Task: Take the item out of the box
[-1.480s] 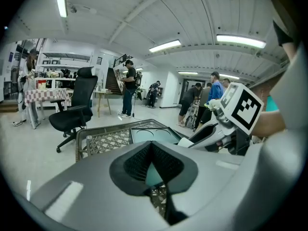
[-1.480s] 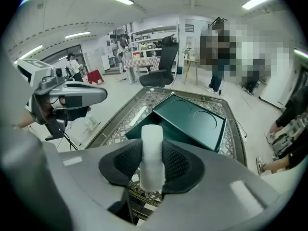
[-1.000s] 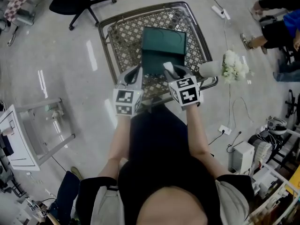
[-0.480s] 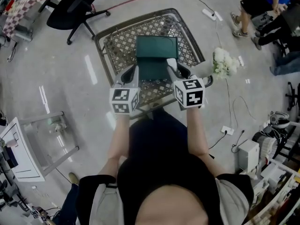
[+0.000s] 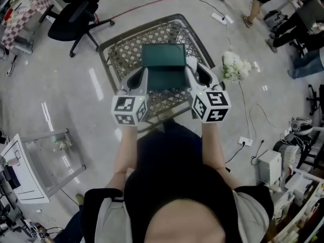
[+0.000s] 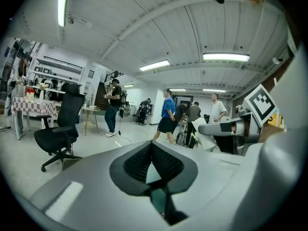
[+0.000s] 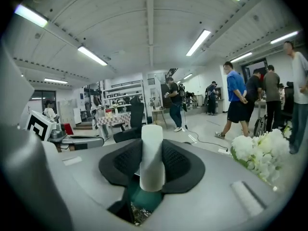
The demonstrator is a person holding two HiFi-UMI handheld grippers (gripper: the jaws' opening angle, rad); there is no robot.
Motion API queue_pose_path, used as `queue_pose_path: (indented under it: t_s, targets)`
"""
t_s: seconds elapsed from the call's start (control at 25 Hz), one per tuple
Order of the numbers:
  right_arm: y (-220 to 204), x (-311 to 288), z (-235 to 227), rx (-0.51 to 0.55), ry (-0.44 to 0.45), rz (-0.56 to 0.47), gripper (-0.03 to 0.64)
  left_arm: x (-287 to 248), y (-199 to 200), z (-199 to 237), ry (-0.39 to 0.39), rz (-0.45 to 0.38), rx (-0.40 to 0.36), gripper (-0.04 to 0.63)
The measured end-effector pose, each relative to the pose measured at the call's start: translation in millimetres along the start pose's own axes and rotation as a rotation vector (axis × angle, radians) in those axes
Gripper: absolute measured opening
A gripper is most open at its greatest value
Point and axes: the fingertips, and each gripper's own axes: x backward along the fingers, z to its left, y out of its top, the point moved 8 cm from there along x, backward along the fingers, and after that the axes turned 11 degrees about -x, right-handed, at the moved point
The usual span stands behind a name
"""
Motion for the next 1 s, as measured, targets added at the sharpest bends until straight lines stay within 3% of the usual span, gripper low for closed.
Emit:
queue_pose_path:
  t_s: [0.48, 1.0]
  targets:
    - [3.9, 22.6, -13.8, -0.010, 0.025, -0.154, 0.127, 1.4, 21.0, -19.0, -0.012, -0.094, -0.114, 0.008]
    - [-4.3, 22.9, -17.6, -0.025, 0.011, -0.144, 0.127, 3.7, 12.3, -19.4, -0.009, -0.068, -0.118, 0.008]
